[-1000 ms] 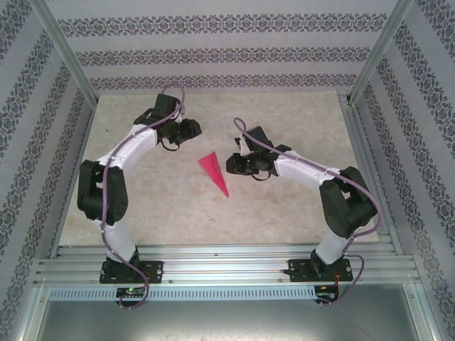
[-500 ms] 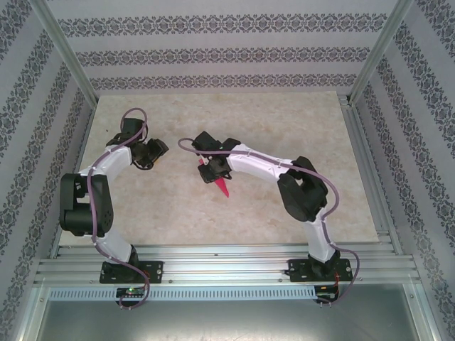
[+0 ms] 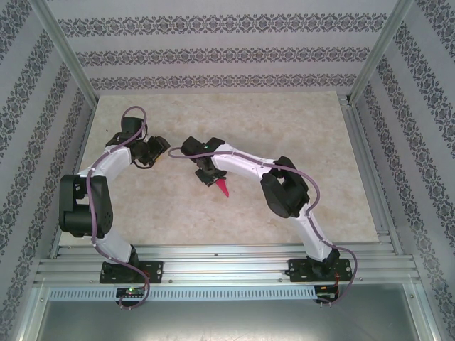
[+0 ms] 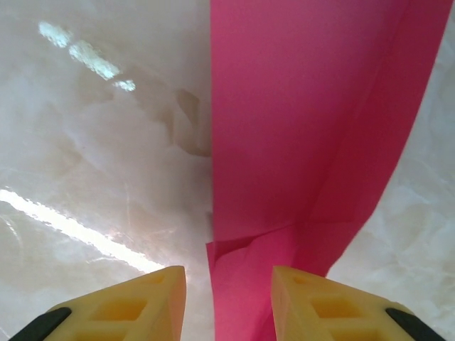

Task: Fold a paper plane with a square sheet of paper (pick it up from the middle)
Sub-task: Move a paper plane to the center of the table.

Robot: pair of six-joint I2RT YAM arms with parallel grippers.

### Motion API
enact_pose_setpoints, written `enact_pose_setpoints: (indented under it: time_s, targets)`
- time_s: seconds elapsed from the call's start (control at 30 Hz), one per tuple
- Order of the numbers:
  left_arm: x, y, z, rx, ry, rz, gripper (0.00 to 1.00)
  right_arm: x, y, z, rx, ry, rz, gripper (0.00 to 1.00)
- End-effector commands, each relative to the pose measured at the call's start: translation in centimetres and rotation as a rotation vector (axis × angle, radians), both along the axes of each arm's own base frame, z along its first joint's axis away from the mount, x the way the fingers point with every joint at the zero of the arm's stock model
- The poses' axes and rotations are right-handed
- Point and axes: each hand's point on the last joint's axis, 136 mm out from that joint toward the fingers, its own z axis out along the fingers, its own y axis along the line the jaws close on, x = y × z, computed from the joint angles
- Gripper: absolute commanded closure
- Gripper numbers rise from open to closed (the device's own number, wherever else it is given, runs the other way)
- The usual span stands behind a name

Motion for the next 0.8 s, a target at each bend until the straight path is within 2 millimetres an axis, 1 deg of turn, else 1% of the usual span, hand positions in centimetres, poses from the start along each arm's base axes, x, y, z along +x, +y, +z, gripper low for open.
enact_pose_setpoints:
  time_s: [0.0,0.2,0.37,0.47,0.53,0.6,0.67,0.73,0.77]
  targets:
    - [0.7,-0.1,1.3,-0.024,-0.054,-0.005,0.50,-0.1,-0.9,-1.0,-0.097,-0.002,0.025,0.63]
    - [0.7,-0.2,1.0,-0.026,-0.050,-0.009,0.50,-0.3,-0.7,-1.5,-0.098,0.009,0.026,0.62]
    - [0.7,-0.2,1.0,-0.027,-0.047,-0.012,0.50,0.1,-1.6,-1.8,-0.131,0.003,0.003,0.63]
    - [0.7,-0.2,0.9,-0.028,-0.044,-0.015,0.50,0.2,-2.0,-1.7,-0.100,0.010,-0.024,0.67]
    - [0.7,-0.3,0.9,-0.031,-0.041,-0.016,0.50,0.2,-1.9,-1.2,-0.069,0.008,-0.029,0.69]
    - [0.7,-0.3,0.9,-0.031,-0.041,-0.014,0.50,0.2,-1.8,-0.8,-0.040,0.012,-0.039,0.77]
    - [0.7,-0.4,0.9,-0.036,-0.040,-0.017,0.50,0.3,-2.0,-0.1,-0.014,0.013,-0.060,0.78]
    - [0.7,-0.4,0.8,-0.038,-0.037,-0.019,0.50,0.5,-2.5,0.3,0.005,0.009,-0.087,0.80]
    - [0.7,-0.5,0.8,-0.042,-0.036,-0.019,0.50,0.6,-2.8,0.6,0.016,0.010,-0.099,0.83]
